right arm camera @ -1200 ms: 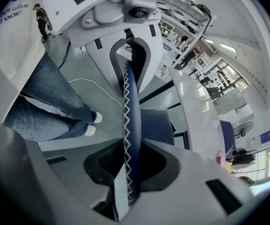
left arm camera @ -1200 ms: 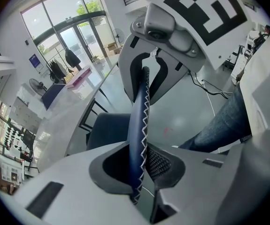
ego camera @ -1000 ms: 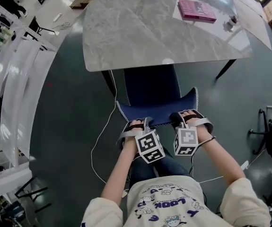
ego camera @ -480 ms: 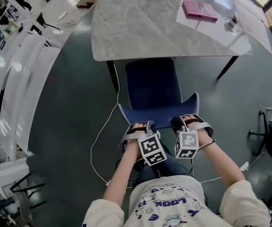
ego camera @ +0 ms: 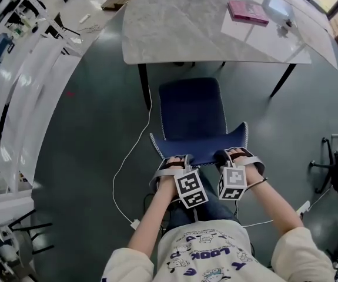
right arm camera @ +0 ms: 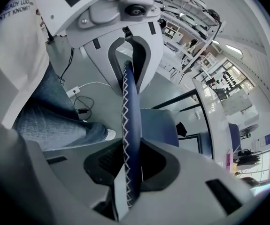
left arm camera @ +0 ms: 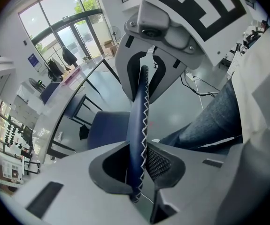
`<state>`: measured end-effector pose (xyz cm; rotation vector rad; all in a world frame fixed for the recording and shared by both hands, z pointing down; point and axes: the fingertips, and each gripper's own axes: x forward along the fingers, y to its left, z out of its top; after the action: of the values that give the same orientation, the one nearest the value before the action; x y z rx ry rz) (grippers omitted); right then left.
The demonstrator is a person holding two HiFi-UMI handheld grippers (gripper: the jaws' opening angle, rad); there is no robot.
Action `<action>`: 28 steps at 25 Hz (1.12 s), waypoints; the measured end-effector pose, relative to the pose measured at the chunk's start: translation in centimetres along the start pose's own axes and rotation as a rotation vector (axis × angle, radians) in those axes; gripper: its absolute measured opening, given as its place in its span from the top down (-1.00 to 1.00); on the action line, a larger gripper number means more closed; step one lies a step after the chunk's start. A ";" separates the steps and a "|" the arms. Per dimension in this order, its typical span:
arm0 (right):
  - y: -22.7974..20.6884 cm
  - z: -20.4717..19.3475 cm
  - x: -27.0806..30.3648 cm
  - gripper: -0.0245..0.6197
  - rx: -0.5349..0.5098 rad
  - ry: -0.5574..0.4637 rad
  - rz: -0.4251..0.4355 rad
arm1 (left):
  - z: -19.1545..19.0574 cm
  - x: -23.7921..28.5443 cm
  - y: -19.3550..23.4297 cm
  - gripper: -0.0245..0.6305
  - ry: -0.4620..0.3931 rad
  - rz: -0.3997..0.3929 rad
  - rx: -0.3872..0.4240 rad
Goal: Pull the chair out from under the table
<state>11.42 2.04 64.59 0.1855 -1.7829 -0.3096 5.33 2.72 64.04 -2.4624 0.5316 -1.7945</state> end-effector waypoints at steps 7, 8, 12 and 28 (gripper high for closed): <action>4.5 0.8 -1.1 0.67 0.005 -0.002 0.000 | -1.2 -1.4 -4.3 0.66 0.014 0.007 -0.012; 5.1 0.9 -1.3 0.67 0.007 -0.002 0.001 | -1.3 -1.6 -4.8 0.66 0.016 0.008 -0.013; 7.2 1.4 -1.8 0.67 0.010 -0.004 0.003 | -1.8 -2.3 -6.8 0.66 0.027 0.017 -0.010; 13.5 2.1 -3.5 0.67 0.009 0.009 0.021 | -3.1 -4.2 -13.0 0.66 0.039 -0.008 -0.001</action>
<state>10.74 16.13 65.03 0.1742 -1.7761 -0.2846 4.55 16.65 64.30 -2.4378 0.5263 -1.8494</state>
